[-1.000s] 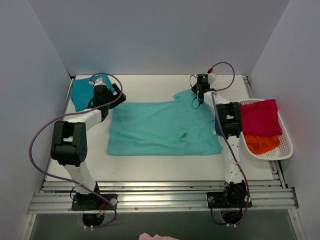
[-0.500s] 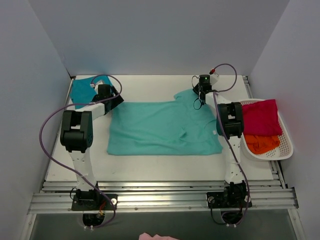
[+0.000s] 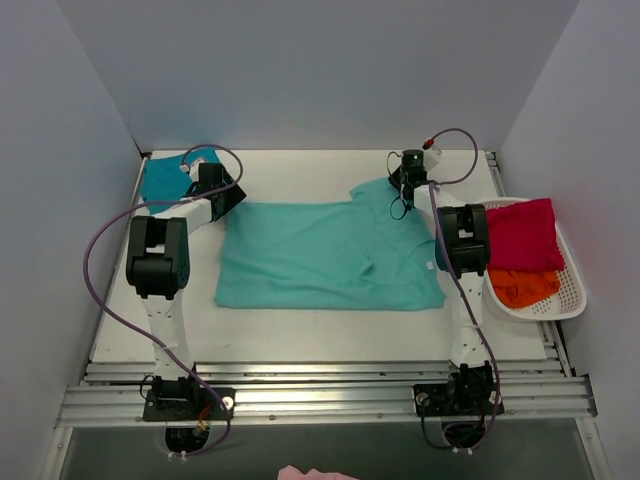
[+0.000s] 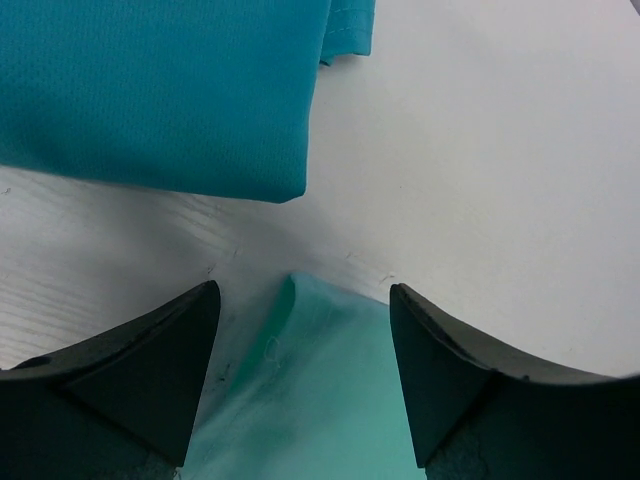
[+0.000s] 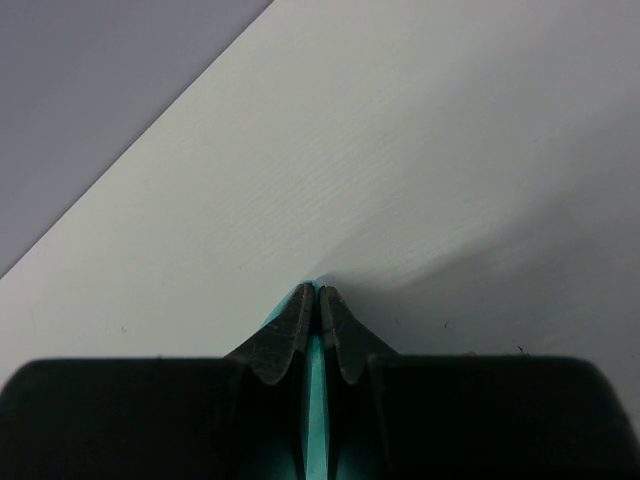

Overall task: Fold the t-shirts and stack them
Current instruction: Grap the side of the flattened tshirt furthest away from the robot with both arms

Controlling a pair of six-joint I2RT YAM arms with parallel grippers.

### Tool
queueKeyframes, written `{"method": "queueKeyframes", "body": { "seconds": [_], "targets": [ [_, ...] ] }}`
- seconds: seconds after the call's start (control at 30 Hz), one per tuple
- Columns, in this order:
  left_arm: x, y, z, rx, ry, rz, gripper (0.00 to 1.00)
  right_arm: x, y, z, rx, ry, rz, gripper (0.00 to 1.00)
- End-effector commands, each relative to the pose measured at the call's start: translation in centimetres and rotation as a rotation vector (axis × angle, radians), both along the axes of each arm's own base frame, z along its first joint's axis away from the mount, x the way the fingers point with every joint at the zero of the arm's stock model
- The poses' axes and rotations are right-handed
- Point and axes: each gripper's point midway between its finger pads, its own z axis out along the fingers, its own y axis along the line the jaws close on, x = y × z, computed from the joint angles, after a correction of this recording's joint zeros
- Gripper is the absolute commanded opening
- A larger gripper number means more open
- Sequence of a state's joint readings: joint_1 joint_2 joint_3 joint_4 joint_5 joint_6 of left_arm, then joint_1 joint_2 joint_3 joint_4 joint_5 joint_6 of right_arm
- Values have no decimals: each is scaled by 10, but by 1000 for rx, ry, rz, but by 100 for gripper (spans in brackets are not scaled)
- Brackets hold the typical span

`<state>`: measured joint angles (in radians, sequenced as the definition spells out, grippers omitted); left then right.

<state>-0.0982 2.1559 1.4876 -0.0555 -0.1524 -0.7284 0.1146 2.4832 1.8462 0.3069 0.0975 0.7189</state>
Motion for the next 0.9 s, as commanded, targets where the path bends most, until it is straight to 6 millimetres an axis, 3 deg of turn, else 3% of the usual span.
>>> {"method": "queueKeyframes", "body": {
  "seconds": [0.0,0.43,0.57,0.6,0.67,0.7,0.8,0.87],
  "targets": [
    [4,-6,-14,-31,33,-5,77,-27,-12,-30,-23,134,-14,0],
    [15,-15,-18,-51,29,-19,60,-26,-11,-32,-17,133,-11,0],
    [17,-17,-19,-58,26,-23,42,-26,-11,-32,-16,134,-12,0],
    [17,-17,-20,-60,28,-24,32,-27,-10,-33,-15,135,-11,0],
    [17,-17,-21,-65,26,-22,26,-26,-11,-31,-17,133,-11,0],
    [18,-18,-21,-67,25,-22,17,-27,-11,-33,-17,137,-11,0],
    [18,-17,-20,-73,23,-18,4,-27,-11,-29,-16,130,-10,0],
    [18,-16,-19,-71,22,-16,2,-27,-10,-20,-15,121,-8,0]
  ]
}}
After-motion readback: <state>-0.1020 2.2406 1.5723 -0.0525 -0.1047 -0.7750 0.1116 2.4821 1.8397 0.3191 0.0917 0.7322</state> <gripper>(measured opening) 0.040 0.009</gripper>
